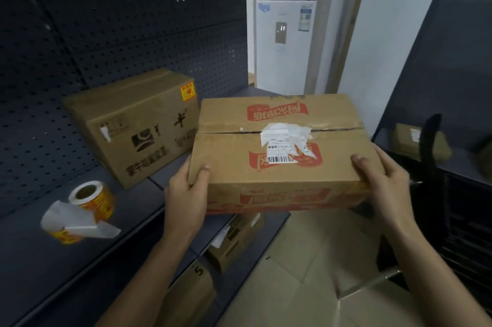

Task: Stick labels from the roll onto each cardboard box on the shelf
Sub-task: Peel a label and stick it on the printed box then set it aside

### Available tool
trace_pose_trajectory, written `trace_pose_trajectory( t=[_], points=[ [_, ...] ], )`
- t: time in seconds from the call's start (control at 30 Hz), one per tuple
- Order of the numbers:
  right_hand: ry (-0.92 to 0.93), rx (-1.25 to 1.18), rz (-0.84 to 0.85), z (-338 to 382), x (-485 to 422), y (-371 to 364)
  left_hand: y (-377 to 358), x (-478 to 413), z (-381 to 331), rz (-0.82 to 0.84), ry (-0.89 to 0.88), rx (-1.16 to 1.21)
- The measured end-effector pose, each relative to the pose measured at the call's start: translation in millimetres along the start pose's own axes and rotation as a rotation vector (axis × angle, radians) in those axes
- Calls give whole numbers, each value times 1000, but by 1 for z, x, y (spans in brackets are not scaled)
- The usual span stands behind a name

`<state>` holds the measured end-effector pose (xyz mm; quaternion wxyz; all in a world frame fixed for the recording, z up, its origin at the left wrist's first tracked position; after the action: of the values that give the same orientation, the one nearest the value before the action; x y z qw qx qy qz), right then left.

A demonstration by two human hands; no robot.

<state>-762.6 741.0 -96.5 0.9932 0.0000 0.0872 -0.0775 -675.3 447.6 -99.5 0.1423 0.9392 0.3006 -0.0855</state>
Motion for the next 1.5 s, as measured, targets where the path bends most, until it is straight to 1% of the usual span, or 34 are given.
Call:
trace_pose_trajectory(
  t=[0.2, 0.4, 0.67, 0.8, 0.93, 1.2, 1.37, 1.5],
  points=[
    [20, 13, -27, -12, -56, 7, -54, -55, 8, 45, 14, 3],
    [25, 44, -44, -17, -122, -7, -96, -118, 15, 76, 6, 28],
    [3, 69, 8, -35, -204, -43, -128, -185, 29, 40, 35, 43],
    [-3, 71, 79, -52, -252, -63, -141, -210, 35, -29, 70, 32],
    [27, 33, 197, -64, -307, -83, -157, -233, 45, -124, 109, 6],
    [14, -6, 472, -91, -415, -133, -195, -251, 54, -384, 184, 9],
    [7, -33, 643, -94, -448, -177, -201, -253, 57, -513, 237, -25],
    [-6, -42, 725, -102, -461, -211, -193, -258, 61, -599, 261, -78]
  ],
)
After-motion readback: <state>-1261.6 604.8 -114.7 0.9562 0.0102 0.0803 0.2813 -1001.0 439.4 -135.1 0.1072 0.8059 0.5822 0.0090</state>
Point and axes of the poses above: each hand's wrist, its own x-axis away from the middle knuckle, its own y-axis out of the back of the hand, z = x × y, the point moved 1 cm from there along -x, towards the middle knuckle, and after that the axes turned 3 degrees about -x, right-handed, at the moved point
